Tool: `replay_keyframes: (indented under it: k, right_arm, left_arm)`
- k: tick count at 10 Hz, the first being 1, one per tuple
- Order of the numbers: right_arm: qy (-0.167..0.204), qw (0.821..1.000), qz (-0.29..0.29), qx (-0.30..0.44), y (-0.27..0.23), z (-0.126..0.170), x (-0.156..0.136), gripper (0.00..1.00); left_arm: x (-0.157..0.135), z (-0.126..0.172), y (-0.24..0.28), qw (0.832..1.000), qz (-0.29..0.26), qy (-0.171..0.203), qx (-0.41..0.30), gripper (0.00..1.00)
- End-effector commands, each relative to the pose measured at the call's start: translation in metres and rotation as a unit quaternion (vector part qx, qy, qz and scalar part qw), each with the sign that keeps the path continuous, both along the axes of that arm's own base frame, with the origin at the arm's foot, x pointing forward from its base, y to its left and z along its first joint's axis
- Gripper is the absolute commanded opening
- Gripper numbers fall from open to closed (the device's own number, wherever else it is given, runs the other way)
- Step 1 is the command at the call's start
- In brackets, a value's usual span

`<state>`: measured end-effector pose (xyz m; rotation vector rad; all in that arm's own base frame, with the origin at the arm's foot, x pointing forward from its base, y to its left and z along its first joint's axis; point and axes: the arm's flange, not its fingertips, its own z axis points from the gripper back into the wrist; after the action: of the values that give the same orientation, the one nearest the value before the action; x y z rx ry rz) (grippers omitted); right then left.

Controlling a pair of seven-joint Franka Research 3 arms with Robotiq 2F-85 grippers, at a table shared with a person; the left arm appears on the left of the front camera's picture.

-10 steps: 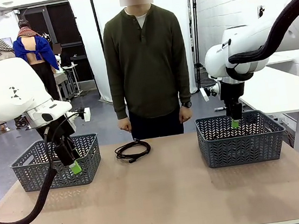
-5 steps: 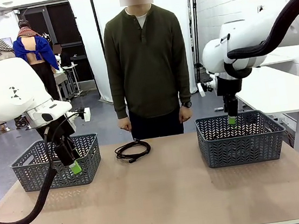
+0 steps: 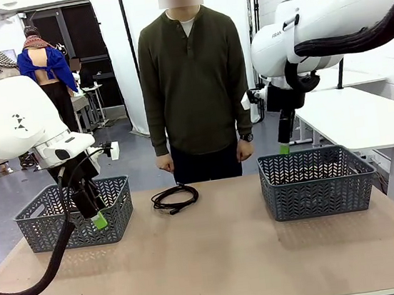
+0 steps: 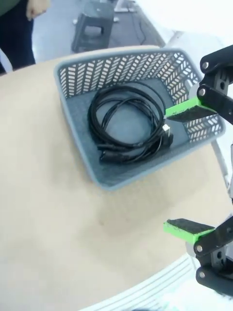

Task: Organize the cables according to human instructions.
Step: Pick up a bundle of cables and place it in the basket indicated by the human.

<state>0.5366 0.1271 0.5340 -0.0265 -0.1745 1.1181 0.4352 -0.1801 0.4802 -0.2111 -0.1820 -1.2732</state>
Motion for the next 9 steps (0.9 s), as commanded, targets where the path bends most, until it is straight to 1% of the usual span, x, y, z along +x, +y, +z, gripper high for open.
replay_keyframes:
  k: [1, 2, 3, 4, 6, 9]
  right_arm:
    - [-0.023, 0.999, -0.016, 0.040, 0.016, -0.013, -0.030, 1.00]
    - [-0.029, 0.998, -0.007, 0.060, 0.026, -0.014, -0.042, 1.00]
    - [-0.053, 0.996, -0.002, 0.074, 0.036, -0.016, -0.051, 1.00]
    - [-0.063, 0.994, 0.001, 0.084, 0.046, -0.019, -0.058, 1.00]
    - [-0.058, 0.993, 0.003, 0.101, 0.061, -0.028, -0.074, 1.00]
    - [-0.064, 0.992, 0.010, 0.111, 0.077, -0.043, -0.097, 1.00]
  left_arm:
    - [0.000, 0.001, 0.000, 1.000, 0.002, -0.005, -0.001, 1.00]
    - [0.000, 0.001, 0.000, 1.000, 0.002, -0.005, -0.001, 1.00]
    - [0.000, 0.001, 0.000, 1.000, 0.002, -0.005, -0.001, 1.00]
    - [0.000, 0.001, 0.000, 1.000, 0.002, -0.005, -0.001, 1.00]
    - [0.000, 0.001, 0.000, 1.000, 0.002, -0.005, -0.001, 1.00]
    - [0.000, 0.001, 0.000, 1.000, 0.002, -0.005, -0.001, 1.00]
